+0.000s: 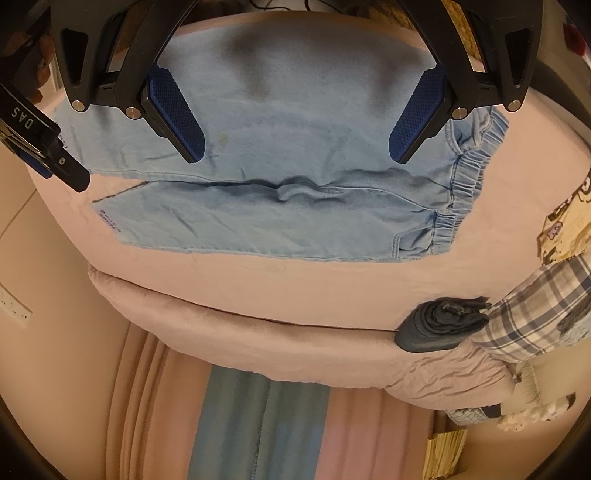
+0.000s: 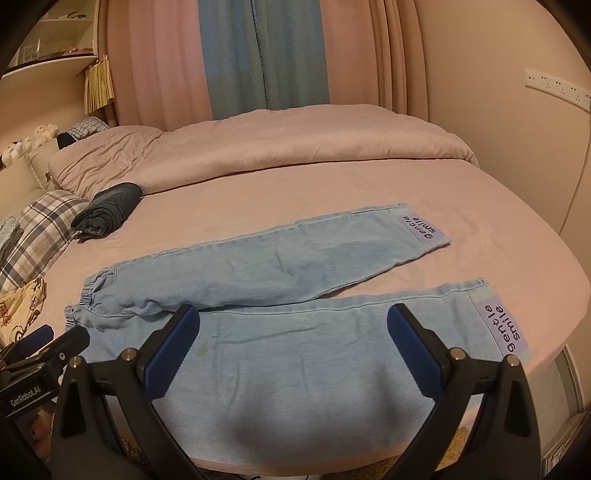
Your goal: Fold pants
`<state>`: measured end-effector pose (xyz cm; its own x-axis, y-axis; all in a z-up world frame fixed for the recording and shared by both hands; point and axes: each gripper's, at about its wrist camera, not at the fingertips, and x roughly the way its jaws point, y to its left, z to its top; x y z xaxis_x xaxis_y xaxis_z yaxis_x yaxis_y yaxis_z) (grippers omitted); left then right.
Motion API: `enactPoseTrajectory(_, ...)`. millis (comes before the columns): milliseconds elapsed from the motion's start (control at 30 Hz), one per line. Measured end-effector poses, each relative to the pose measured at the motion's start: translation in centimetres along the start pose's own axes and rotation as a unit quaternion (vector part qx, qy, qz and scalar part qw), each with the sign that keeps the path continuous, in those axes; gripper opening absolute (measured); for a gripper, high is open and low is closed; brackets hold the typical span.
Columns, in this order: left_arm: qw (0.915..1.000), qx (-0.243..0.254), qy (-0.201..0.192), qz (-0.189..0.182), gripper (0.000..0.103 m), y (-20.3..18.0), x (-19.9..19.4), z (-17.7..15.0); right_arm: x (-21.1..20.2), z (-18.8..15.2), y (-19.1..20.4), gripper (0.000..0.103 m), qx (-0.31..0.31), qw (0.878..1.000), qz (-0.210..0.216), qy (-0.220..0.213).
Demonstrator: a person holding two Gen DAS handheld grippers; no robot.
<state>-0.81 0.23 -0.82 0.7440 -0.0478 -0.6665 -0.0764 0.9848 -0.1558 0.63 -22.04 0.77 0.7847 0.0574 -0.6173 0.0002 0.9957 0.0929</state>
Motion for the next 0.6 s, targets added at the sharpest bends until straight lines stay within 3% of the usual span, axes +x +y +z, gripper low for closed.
enactPoseTrajectory(600,1.0000,0.001,0.005,-0.006,0.101,-0.12,0.47,0.02,0.48,-0.07,0.10,0.102,-0.001,1.000,-0.002,0.005)
